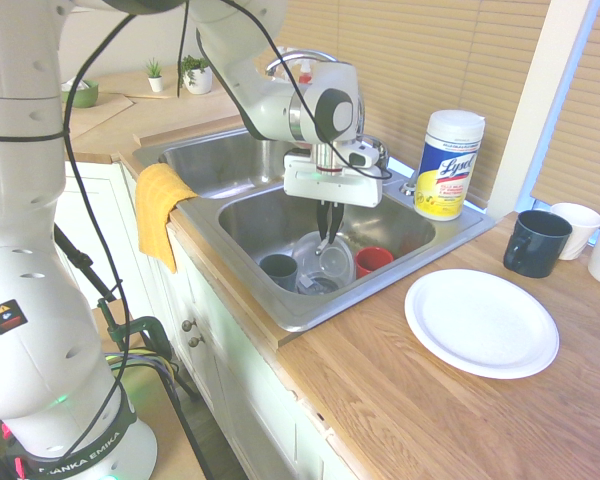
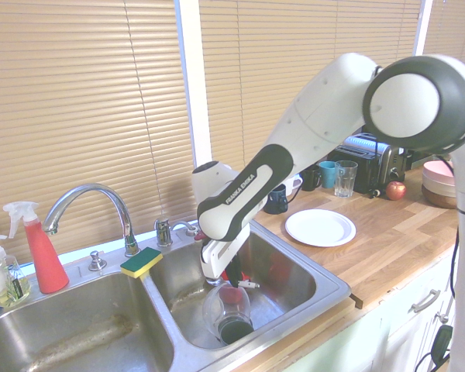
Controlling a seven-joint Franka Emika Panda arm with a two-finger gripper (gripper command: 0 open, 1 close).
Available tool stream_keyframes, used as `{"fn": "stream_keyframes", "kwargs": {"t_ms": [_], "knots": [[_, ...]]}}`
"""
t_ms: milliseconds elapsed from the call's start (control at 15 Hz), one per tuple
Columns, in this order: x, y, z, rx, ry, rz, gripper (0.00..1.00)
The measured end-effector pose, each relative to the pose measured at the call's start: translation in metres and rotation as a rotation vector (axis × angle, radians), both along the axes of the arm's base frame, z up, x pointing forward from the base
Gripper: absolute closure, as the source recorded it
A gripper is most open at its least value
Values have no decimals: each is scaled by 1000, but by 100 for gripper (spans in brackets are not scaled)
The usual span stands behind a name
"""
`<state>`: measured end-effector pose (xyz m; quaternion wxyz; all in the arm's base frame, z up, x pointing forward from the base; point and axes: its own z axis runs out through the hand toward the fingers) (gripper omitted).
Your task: Put the spoon into the sink
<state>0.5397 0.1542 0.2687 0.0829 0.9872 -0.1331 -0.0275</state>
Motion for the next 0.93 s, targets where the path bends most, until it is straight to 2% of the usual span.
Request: {"fn": "stream_keyframes", "kwargs": {"t_ms": [600, 667, 933], "knots": [[40, 0, -44, -20, 43, -29, 100], [43, 0, -47, -19, 47, -34, 0], [45, -2, -47, -11, 47, -46, 0]]}}
